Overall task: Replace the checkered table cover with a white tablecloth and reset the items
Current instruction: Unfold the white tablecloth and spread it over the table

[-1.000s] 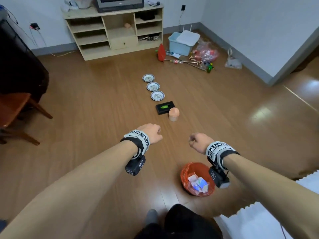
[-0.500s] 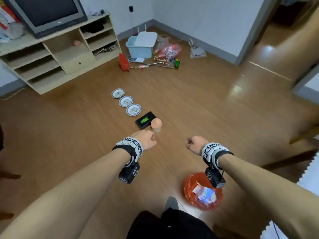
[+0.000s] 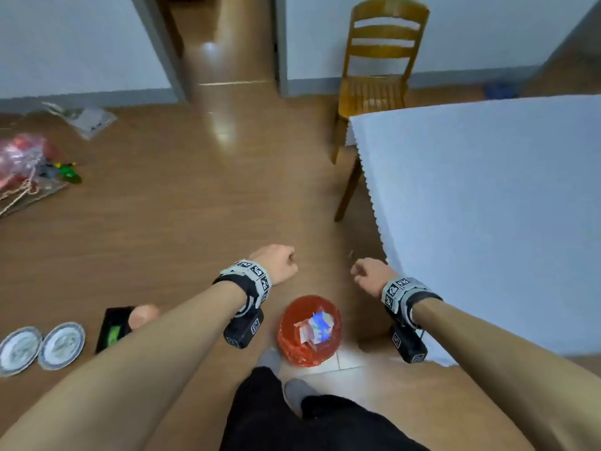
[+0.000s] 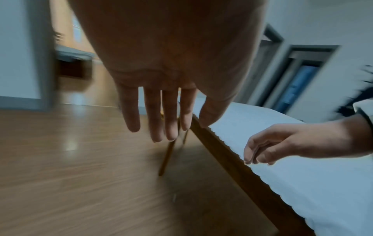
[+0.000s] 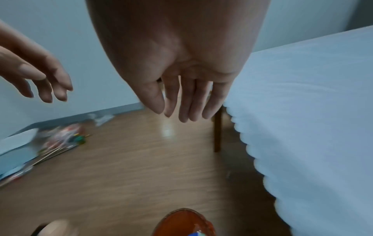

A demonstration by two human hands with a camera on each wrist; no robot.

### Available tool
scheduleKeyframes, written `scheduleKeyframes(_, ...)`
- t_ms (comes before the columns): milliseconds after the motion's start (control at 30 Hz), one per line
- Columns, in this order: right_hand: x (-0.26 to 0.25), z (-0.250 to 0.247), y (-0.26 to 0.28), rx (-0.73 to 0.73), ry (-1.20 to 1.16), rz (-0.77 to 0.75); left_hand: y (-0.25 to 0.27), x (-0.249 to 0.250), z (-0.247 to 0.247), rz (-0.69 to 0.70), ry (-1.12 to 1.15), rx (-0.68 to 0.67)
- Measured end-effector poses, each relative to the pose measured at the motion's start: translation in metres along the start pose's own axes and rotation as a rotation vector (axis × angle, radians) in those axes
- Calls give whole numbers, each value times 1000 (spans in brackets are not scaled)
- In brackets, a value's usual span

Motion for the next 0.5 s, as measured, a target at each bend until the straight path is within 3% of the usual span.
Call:
scheduleKeyframes(200, 105, 42, 74, 242, -284, 341, -62, 110, 18, 379, -241, -90)
scheduleKeyframes(333, 139, 104, 118, 362, -479, 533, -73, 163, 60, 585, -317, -148)
scheduleKeyframes(500, 164, 182, 138, 390, -702, 676, -85, 211, 119, 808, -445, -230)
Point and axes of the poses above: each hand's wrist, its own y-axis away from the middle knuckle, its own z-axis out of the palm, x = y × z, the point moved 5 cm from there along -y, towards the middle knuckle, and after that the axes turned 13 degrees about -x, right-handed, at the moved point
